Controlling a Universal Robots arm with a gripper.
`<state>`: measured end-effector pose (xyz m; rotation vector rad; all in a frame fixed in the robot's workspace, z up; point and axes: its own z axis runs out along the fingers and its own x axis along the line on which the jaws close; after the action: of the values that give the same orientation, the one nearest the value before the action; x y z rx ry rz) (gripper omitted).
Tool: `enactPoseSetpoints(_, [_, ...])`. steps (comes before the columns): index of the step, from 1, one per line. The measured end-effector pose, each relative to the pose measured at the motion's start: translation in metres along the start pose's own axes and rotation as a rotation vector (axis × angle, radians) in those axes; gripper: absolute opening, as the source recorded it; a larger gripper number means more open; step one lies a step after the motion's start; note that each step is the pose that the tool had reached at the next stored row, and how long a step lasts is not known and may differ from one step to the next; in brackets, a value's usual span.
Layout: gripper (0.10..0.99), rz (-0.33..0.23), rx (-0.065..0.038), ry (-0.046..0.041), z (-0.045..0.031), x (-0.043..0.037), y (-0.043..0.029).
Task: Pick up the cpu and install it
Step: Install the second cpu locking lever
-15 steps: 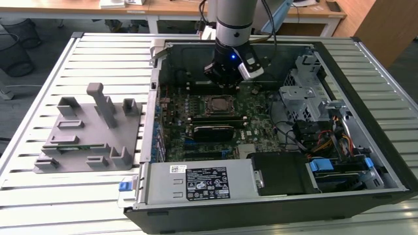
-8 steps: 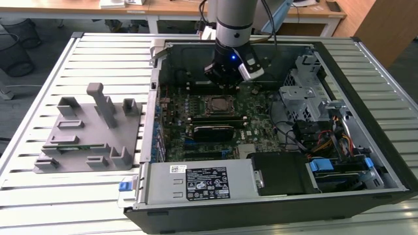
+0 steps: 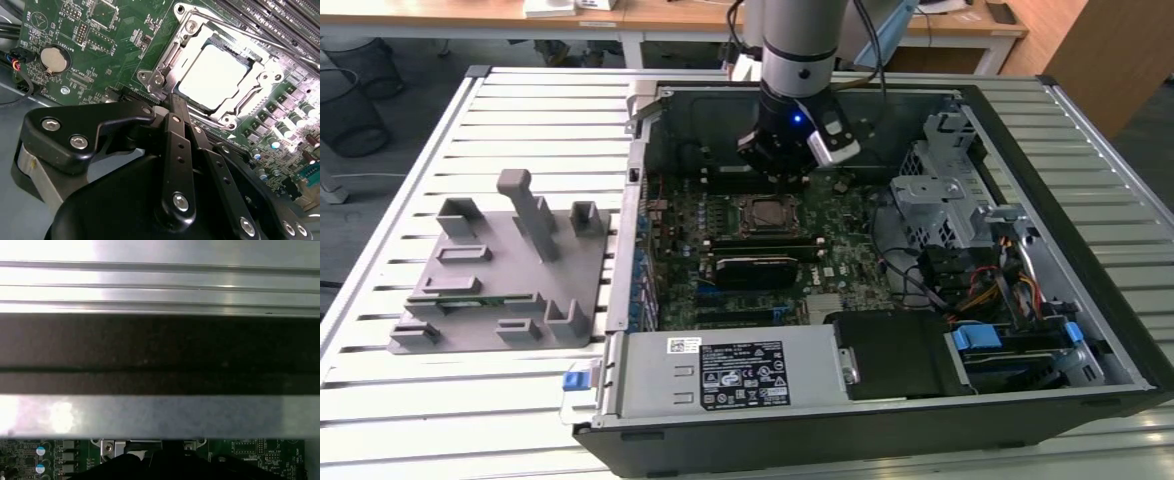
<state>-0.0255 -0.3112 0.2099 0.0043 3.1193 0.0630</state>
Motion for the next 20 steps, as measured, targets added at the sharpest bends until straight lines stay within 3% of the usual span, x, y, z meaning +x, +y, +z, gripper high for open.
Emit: enactPoseSetpoints(20, [0.110, 0.000, 0.000, 0.0000, -0.0003, 0.0000, -0.0083])
